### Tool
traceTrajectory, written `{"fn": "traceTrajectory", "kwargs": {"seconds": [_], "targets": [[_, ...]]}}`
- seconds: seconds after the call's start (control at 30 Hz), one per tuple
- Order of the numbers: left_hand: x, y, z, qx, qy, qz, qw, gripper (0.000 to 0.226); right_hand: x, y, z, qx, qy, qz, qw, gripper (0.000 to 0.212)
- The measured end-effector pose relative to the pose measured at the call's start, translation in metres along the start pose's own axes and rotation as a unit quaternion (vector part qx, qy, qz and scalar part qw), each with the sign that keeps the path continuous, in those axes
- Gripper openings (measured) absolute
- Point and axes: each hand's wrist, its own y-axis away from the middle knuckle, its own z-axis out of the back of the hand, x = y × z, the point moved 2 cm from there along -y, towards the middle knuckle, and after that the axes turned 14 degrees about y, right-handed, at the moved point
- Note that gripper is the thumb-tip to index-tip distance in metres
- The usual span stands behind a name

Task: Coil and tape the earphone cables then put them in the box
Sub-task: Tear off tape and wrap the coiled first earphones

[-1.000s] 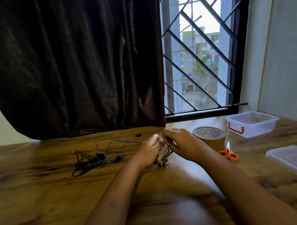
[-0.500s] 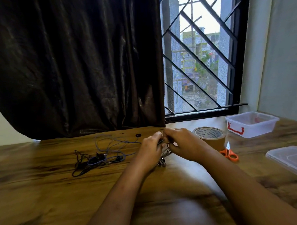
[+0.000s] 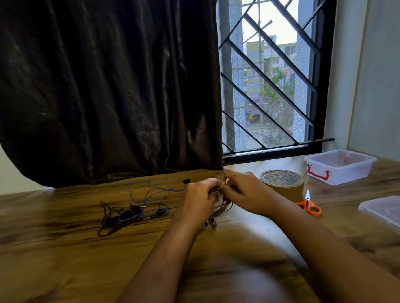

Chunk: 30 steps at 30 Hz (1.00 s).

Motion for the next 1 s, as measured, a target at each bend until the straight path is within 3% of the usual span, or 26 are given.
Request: {"fn": "traceTrajectory", "kwargs": {"seconds": [0.2, 0.43, 0.63, 0.83, 1.0], "targets": [[0.001, -0.001, 0.001, -0.008, -0.017, 0.005, 1.0, 0.008, -0.006, -0.002, -0.002, 0.028, 0.031, -0.004, 0.999, 0.004], [0.002, -0.004, 0.003, -0.056, 0.017, 0.017, 0.998, 0.012, -0.01, -0.003, -0.002, 0.028, 0.065, -0.002, 0.997, 0.004], [0.005, -0.005, 0.001, -0.036, 0.021, 0.029, 0.999, 0.031, -0.01, -0.003, -0.002, 0.027, 0.069, 0.015, 0.997, 0.005], [0.003, -0.004, 0.002, -0.024, 0.02, 0.008, 0.999, 0.01, -0.004, -0.003, 0.001, 0.03, 0.083, 0.033, 0.996, 0.006], [0.002, -0.003, 0.002, -0.037, 0.028, -0.007, 0.999, 0.014, -0.006, -0.003, 0.0, 0.041, 0.086, 0.024, 0.995, 0.006]]}}
